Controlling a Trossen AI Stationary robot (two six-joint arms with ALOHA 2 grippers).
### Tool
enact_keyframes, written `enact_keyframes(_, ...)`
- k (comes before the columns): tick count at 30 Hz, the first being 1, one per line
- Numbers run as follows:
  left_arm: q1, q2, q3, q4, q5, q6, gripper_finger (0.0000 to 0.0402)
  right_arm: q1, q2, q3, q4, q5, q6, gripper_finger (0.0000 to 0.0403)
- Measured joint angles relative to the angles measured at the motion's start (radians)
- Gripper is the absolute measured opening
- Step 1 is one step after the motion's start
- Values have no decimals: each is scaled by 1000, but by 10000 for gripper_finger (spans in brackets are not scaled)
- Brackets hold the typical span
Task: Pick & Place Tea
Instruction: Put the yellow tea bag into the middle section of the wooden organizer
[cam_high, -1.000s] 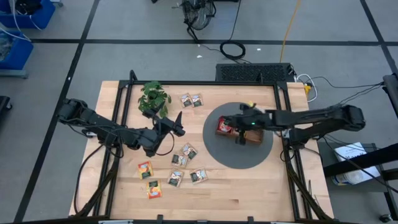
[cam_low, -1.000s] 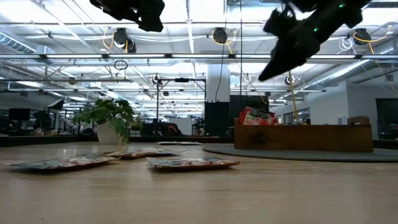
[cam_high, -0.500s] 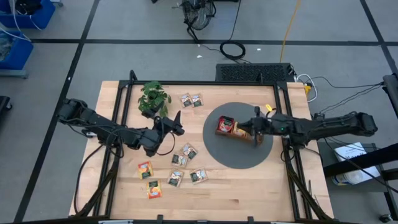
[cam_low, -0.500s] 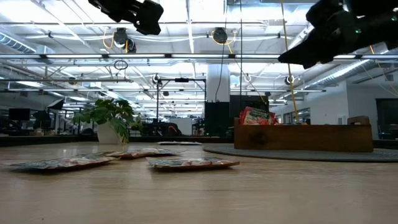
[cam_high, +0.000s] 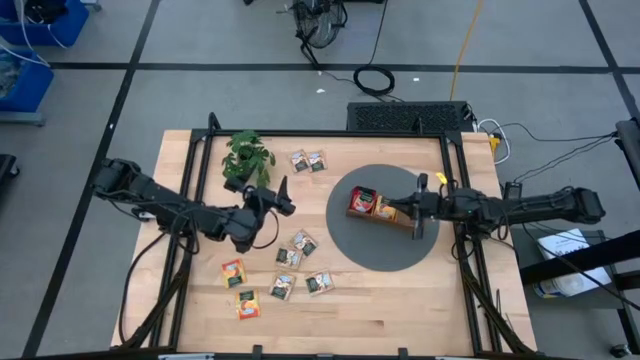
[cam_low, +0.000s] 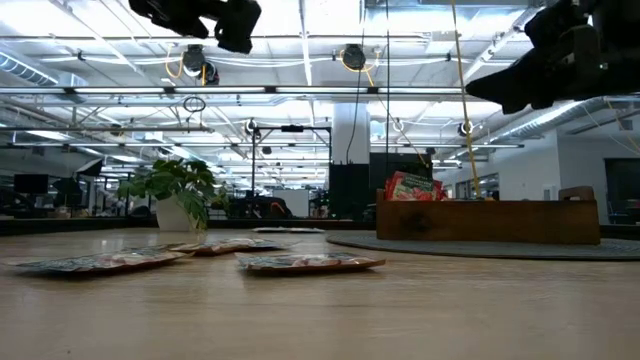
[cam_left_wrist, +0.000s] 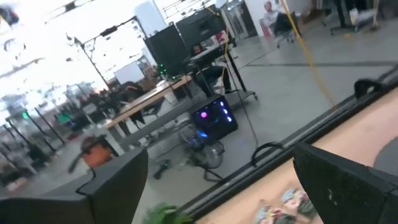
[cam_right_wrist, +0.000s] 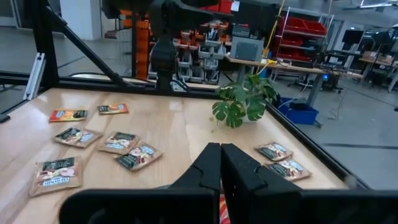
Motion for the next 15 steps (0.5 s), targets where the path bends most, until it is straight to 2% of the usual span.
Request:
enact_keyframes(3, 8, -1, 0, -8, -2, -57, 392, 0, -17, -10, 0, 0, -1, 0)
enact_keyframes(4, 10, -1, 0, -26, 25, -57, 392, 0, -20, -13, 0, 0, -1, 0)
enact_keyframes(7, -2, -1, 0, -71, 192, -45, 392, 0, -23, -17, -1, 0, -2, 0)
enact_keyframes(9, -19, -1, 18, -159, 327, -52, 392, 0, -24, -17, 0, 0, -1, 0)
enact_keyframes(11, -35, -17, 68, -370, 467, -172, 392, 0, -24, -17, 0, 0, 9, 0)
enact_keyframes(15, -24, -30, 252, -944, 771, -689, 392, 0, -24, -17, -4, 0, 12, 0)
